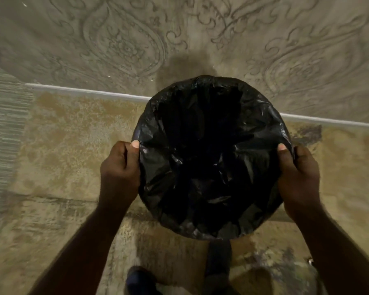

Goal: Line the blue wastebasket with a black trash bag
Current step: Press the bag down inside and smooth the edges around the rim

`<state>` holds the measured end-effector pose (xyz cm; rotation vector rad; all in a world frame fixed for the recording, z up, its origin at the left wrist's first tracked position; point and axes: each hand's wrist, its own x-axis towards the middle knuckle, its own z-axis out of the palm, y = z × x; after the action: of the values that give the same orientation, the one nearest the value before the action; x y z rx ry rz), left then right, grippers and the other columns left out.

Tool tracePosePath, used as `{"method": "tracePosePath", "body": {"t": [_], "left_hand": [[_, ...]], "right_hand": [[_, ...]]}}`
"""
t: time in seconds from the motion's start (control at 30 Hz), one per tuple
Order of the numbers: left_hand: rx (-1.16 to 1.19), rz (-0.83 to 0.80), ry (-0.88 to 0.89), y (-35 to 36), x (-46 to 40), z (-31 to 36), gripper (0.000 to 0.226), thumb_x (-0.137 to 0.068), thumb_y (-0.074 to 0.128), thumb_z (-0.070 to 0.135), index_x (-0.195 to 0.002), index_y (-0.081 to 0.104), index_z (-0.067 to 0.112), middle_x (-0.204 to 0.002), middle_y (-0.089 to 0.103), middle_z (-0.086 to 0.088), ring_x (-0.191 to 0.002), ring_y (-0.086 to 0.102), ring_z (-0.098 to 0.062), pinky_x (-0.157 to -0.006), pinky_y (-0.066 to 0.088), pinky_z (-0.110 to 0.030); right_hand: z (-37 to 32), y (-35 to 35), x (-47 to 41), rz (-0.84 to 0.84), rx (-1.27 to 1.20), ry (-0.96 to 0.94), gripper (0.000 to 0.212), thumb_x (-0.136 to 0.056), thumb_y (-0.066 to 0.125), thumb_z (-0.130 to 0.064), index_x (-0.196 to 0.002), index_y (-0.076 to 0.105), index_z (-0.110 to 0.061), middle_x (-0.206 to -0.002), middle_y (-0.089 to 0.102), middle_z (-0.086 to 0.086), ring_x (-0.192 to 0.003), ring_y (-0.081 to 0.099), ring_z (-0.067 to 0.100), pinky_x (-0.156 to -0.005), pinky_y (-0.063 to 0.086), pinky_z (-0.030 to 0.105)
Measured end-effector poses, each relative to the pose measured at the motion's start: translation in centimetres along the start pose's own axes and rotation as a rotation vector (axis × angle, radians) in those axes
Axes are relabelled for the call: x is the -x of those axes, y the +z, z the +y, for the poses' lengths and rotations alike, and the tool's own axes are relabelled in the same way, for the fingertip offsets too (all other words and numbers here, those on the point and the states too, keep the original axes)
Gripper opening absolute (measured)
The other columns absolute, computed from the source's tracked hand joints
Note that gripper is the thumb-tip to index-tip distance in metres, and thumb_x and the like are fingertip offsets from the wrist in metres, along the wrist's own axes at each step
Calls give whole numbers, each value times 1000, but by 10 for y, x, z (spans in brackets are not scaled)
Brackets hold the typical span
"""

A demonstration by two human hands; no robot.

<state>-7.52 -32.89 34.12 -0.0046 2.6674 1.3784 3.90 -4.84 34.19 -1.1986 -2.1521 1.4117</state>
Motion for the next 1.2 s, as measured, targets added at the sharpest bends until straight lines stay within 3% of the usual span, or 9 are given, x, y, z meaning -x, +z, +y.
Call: {"method": "tracePosePath", "body": {"t": [0.1, 0.23, 0.37, 0.53, 0.8, 0.9, 1.07, 1.2], "left_hand": [[-4, 41, 27, -19, 4, 43, 30, -103, 44, 21, -82, 55, 1, -65, 55, -10, -64, 54, -19, -50, 37, -18], [-24, 73, 48, -42, 2, 94, 27, -102, 44, 21, -83, 55, 5, -67, 55, 4, -62, 54, 5, -53, 36, -8], [-43, 111, 55, -65, -4, 129, 23, -102, 43, 22, -88, 60, 16, -73, 57, 16, -69, 55, 17, -58, 36, 0], [-88, 140, 84, -106, -20, 133, 32, -103, 42, 27, -82, 64, 16, -69, 61, 11, -71, 58, 5, -56, 36, -5], [-145, 164, 60, -200, -72, 59, 32, -102, 41, 33, -82, 62, 18, -70, 61, 10, -64, 56, 1, -56, 34, -6], [-169, 167, 58, -237, -96, 17, 36, -102, 41, 33, -82, 64, 14, -70, 62, 6, -66, 58, -2, -56, 35, -8], [-243, 132, 46, -285, -149, -62, 37, -102, 41, 28, -73, 55, 11, -62, 55, 1, -59, 51, -7, -53, 34, -17], [-271, 126, 27, -303, -192, -131, 35, -102, 41, 25, -72, 52, 10, -61, 53, -1, -58, 49, -7, -51, 34, -11]], "right_hand": [[-42, -29, -5, -37, 24, -25, 18, -89, 52, -43, -88, 66, -33, -88, 66, -7, -88, 62, 22, -82, 50, 51], [-87, -59, -11, -69, 131, -63, 33, -91, 49, -46, -102, 67, -21, -94, 69, 4, -91, 65, 29, -83, 52, 56], [-132, -69, -11, -71, 252, -164, 28, -97, 48, -33, -108, 69, -18, -90, 69, 3, -87, 64, 24, -81, 53, 45], [-167, -57, 1, -111, 375, -273, 38, -95, 45, -36, -114, 69, -15, -87, 67, -1, -81, 62, 18, -73, 45, 30], [-203, 52, 45, -141, 393, -385, 36, -97, 44, -37, -104, 68, -11, -77, 65, 3, -74, 63, 24, -64, 42, 30], [-210, 110, 65, -174, 435, -393, 39, -97, 41, -40, -100, 65, -10, -78, 67, 10, -73, 63, 32, -62, 45, 36], [-203, 222, 88, -186, 491, -349, 30, -100, 44, -32, -100, 63, -9, -86, 70, 21, -81, 65, 41, -62, 37, 34], [-179, 314, 93, -184, 498, -333, 25, -100, 45, -28, -99, 61, -8, -87, 69, 20, -80, 64, 40, -61, 35, 32]]}}
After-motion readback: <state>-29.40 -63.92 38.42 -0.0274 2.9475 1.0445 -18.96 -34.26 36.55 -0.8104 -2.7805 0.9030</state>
